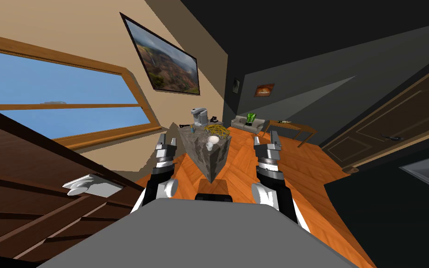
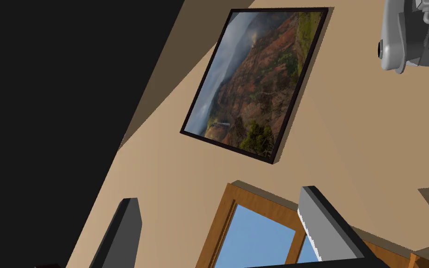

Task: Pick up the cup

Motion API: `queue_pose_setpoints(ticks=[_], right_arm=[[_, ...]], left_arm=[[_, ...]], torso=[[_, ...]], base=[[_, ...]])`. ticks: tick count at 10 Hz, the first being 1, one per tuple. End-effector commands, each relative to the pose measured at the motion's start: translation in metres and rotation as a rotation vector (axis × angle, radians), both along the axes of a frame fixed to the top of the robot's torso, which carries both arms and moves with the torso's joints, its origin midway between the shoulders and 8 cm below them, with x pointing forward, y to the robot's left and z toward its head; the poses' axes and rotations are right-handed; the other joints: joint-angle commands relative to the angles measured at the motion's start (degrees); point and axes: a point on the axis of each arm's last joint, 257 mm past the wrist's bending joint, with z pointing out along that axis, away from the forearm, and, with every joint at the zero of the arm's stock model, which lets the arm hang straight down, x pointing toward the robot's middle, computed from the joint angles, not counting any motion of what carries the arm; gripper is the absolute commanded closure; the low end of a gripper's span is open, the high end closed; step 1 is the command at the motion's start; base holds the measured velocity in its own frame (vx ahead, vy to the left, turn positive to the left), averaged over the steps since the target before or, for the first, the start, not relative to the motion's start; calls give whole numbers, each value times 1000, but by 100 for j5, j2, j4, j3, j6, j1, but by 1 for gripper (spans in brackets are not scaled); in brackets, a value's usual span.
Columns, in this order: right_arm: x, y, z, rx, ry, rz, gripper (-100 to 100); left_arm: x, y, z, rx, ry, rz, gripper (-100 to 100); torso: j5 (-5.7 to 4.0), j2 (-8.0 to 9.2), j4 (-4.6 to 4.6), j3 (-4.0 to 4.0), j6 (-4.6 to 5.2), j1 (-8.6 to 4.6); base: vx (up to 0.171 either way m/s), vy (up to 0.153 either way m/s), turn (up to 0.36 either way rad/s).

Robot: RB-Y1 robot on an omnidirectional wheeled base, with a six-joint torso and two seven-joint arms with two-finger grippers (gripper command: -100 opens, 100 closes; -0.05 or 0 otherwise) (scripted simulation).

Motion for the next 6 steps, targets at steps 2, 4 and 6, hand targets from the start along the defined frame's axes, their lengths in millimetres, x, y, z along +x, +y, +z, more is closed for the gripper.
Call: queue_pose_setpoints(ticks=[2,4,6], right_arm=[[0,0,0,0,0,0,0],[0,0,0,0,0,0,0],[0,0,0,0,0,0,0]], left_arm=[[7,-6,-3,57,36,-31,-100],[17,-11,-9,101,81,-56,-100],[23,-13,-12,120,109,-66,-100]], torso=[[0,-1,0,-1,0,1],[0,-4,-1,-2,0,1],[0,-6,-1,-4,0,0]], base=[[4,-1,-7],[11,-3,-21],[14,-4,-15]])
